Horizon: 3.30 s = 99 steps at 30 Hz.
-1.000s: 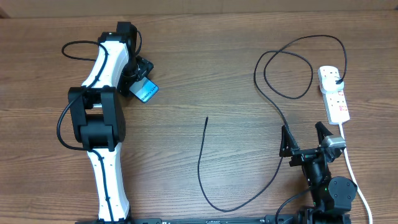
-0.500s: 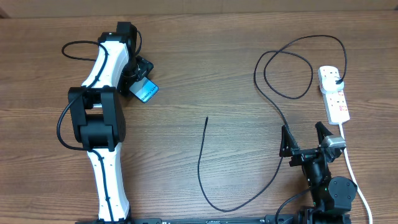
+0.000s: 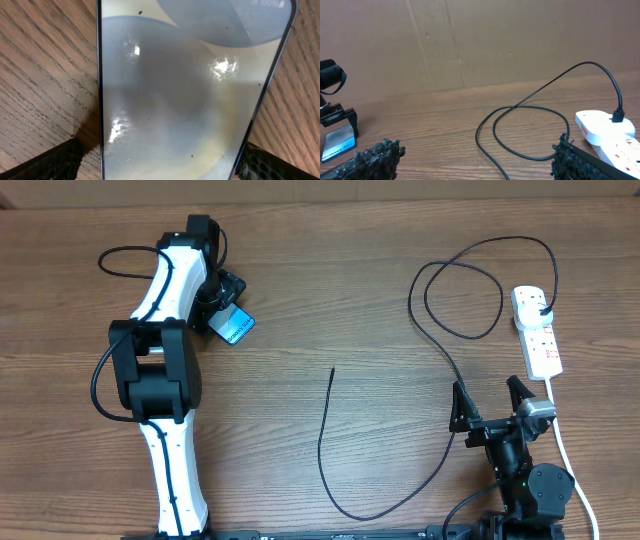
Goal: Plug charger to phone and switch on socket
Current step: 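Close the left gripper on the phone's long edges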
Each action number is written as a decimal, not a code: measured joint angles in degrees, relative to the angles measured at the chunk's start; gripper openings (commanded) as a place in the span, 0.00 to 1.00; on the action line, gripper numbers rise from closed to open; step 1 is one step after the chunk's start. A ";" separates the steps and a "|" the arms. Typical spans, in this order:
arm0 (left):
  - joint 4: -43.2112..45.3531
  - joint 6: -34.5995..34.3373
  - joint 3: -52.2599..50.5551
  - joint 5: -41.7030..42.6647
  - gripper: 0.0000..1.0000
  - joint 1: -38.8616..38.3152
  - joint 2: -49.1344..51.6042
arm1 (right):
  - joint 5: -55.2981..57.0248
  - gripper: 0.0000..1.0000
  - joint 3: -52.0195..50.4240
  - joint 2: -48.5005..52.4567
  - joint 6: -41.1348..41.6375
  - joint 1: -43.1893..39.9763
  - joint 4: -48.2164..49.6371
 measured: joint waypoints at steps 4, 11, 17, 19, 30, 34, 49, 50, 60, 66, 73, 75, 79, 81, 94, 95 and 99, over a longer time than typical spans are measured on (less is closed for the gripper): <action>0.00 0.00 0.00 -0.02 1.00 0.00 0.00 | -0.02 1.00 0.00 0.00 -0.02 0.00 -0.02; 0.09 -0.46 0.02 0.00 1.00 0.28 0.00 | 0.00 1.00 0.00 0.00 0.02 0.00 -0.04; 0.13 -1.07 0.02 -0.02 1.00 0.76 0.00 | 0.00 1.00 0.00 0.00 0.02 0.00 -0.02; 0.13 -1.07 0.02 -0.02 1.00 0.76 0.00 | -0.02 1.00 0.00 0.00 0.02 0.00 -0.02; 0.11 -1.07 0.00 -0.02 1.00 0.76 0.00 | -0.02 1.00 0.00 0.00 0.02 0.00 -0.04; 0.11 -1.07 0.00 -0.02 1.00 0.76 0.00 | -0.02 1.00 0.00 0.00 0.00 0.00 -0.02; 0.02 -1.22 -0.04 0.00 0.96 1.01 0.00 | -0.02 1.00 0.00 0.00 -0.02 0.00 -0.04; 0.02 -1.25 -0.04 0.00 0.95 1.01 0.00 | 0.00 1.00 0.00 0.00 -0.02 0.00 -0.04; 0.00 -1.27 -0.04 -0.02 0.93 1.01 0.00 | 0.00 1.00 0.00 0.00 -0.02 -0.02 -0.02; 0.00 -1.27 -0.04 -0.04 0.86 1.14 0.00 | -0.02 1.00 0.00 0.00 0.02 0.00 -0.02; 0.04 -1.27 -0.04 -0.17 0.85 1.14 0.00 | -0.02 1.00 0.00 0.00 0.02 0.00 -0.04; 0.04 -1.27 -0.04 -0.20 0.84 1.14 0.00 | 0.00 1.00 0.00 0.00 0.00 0.00 0.02; 0.04 -1.27 -0.04 -0.22 0.83 1.14 0.00 | -0.02 1.00 0.00 0.00 0.00 0.00 -0.02; 0.04 -1.27 -0.04 -0.22 0.81 1.14 0.00 | -0.02 1.00 0.00 0.00 0.00 0.00 -0.04; 0.07 -1.25 -0.04 -0.24 0.72 1.14 -0.11 | -0.04 1.00 0.00 0.00 0.02 0.00 -0.02; 0.09 -1.27 -0.04 -0.24 0.72 1.14 -0.11 | 0.00 1.00 0.00 0.00 0.00 0.00 -0.04; 0.07 -1.27 -0.04 -0.24 0.64 1.14 -0.11 | 0.00 1.00 0.00 0.00 0.02 0.00 -0.02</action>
